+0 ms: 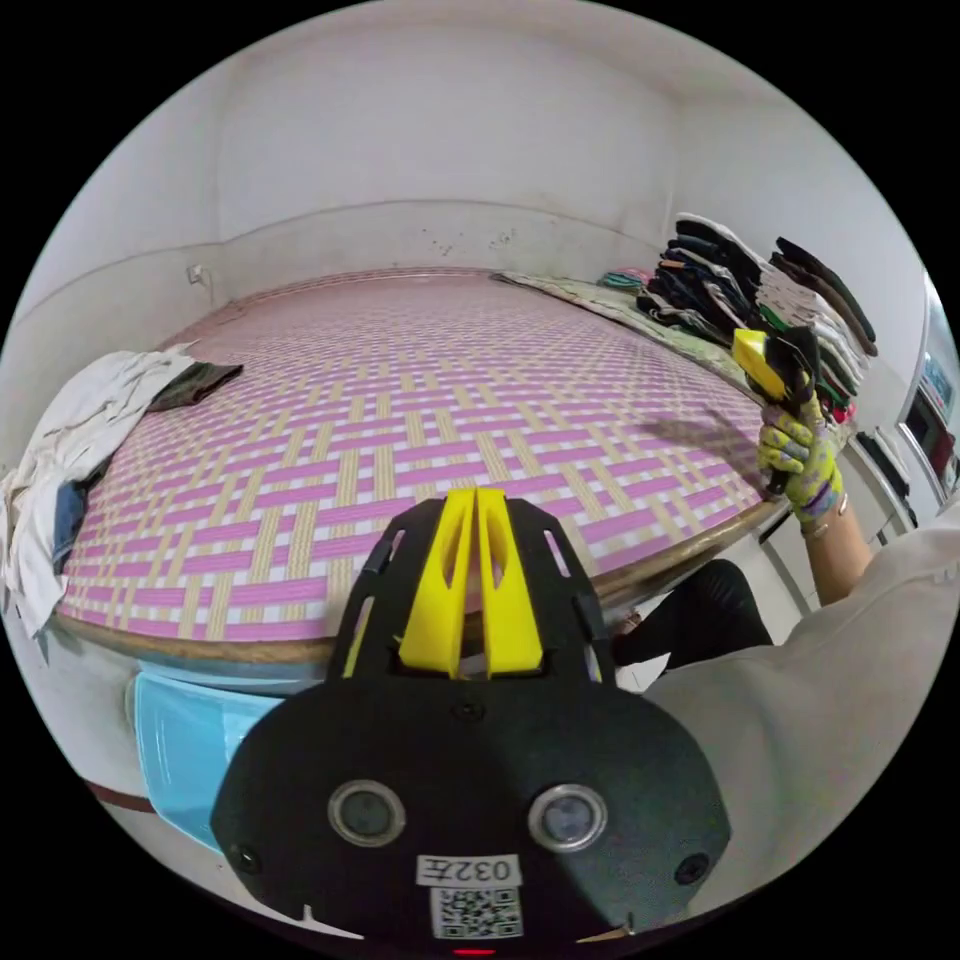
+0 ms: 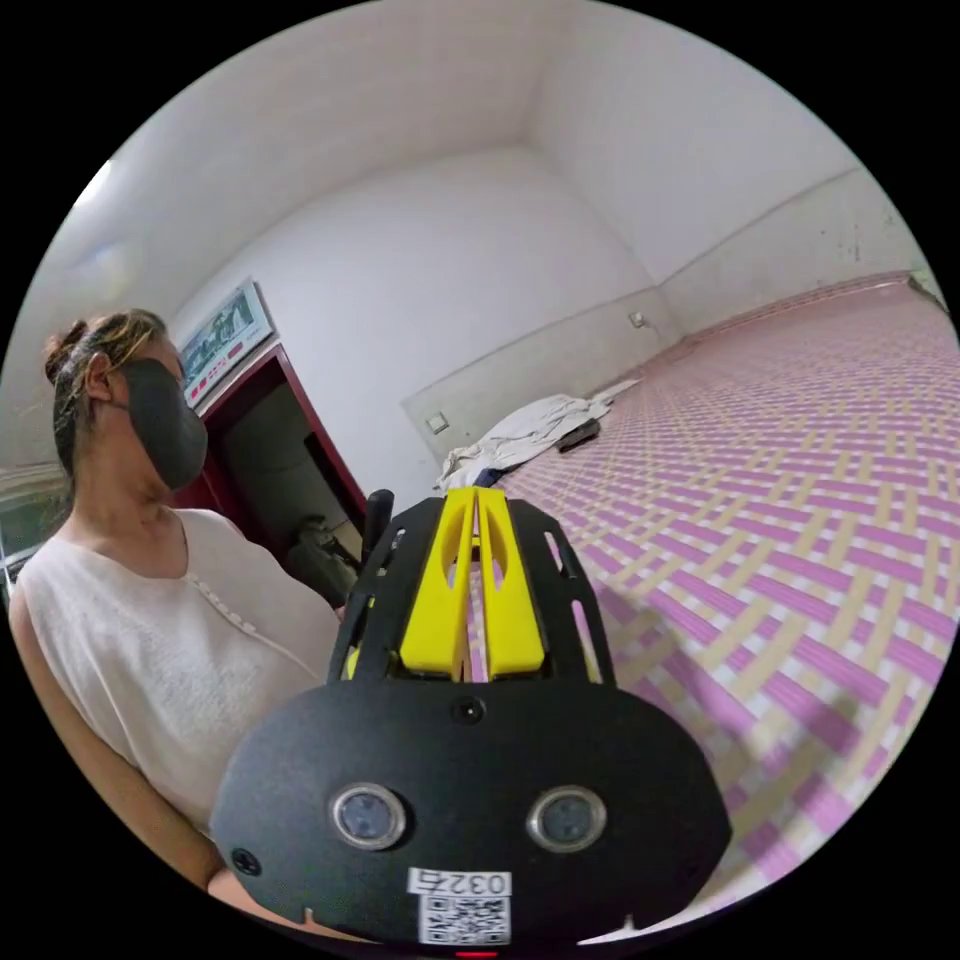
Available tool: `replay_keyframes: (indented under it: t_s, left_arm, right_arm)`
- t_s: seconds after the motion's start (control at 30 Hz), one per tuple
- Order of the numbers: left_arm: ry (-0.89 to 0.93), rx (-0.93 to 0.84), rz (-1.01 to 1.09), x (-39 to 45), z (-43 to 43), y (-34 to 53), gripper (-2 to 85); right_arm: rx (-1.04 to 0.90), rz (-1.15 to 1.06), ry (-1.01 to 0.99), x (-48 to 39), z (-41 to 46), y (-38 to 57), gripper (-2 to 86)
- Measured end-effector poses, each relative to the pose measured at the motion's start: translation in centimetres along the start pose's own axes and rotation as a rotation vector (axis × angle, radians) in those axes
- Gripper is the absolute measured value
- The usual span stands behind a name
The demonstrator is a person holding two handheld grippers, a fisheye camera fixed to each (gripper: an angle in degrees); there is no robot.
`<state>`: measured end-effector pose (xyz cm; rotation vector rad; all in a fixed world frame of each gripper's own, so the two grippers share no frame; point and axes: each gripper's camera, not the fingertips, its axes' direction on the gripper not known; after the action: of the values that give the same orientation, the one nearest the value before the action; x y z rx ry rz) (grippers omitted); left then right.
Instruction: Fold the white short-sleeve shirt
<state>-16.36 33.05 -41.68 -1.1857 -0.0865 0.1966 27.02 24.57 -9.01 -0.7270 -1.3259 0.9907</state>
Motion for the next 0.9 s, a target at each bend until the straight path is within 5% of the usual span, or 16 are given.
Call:
replay_keyframes:
  t_s: [0.53,0.67,0.77,0.9]
  left_arm:
    - [-0.006,0.147,0.025,7.4,7.9,1.4,-1.0]
    - [0.125,0.162,-0.036,6.1,9.0,1.2,-0.9]
    - [-0.022,0.320,-0.178,1.4,5.9,1.9,-0.6]
    - [-0.483,0.415,-0.355,-11.3,-1.0,1.4,3.4]
  right_arm:
    - [0.085,0.078,-0.158,6.7,-4.5,-3.8,-1.0]
    - [0.114,0.075,-0.145,7.4,-6.4,-4.2,-1.0]
    - [0.118,0.068,-0.141,7.9,-7.4,-4.7,-1.0]
    - [0.117,0.072,-0.138,8.9,-8.4,-5.5,-1.0]
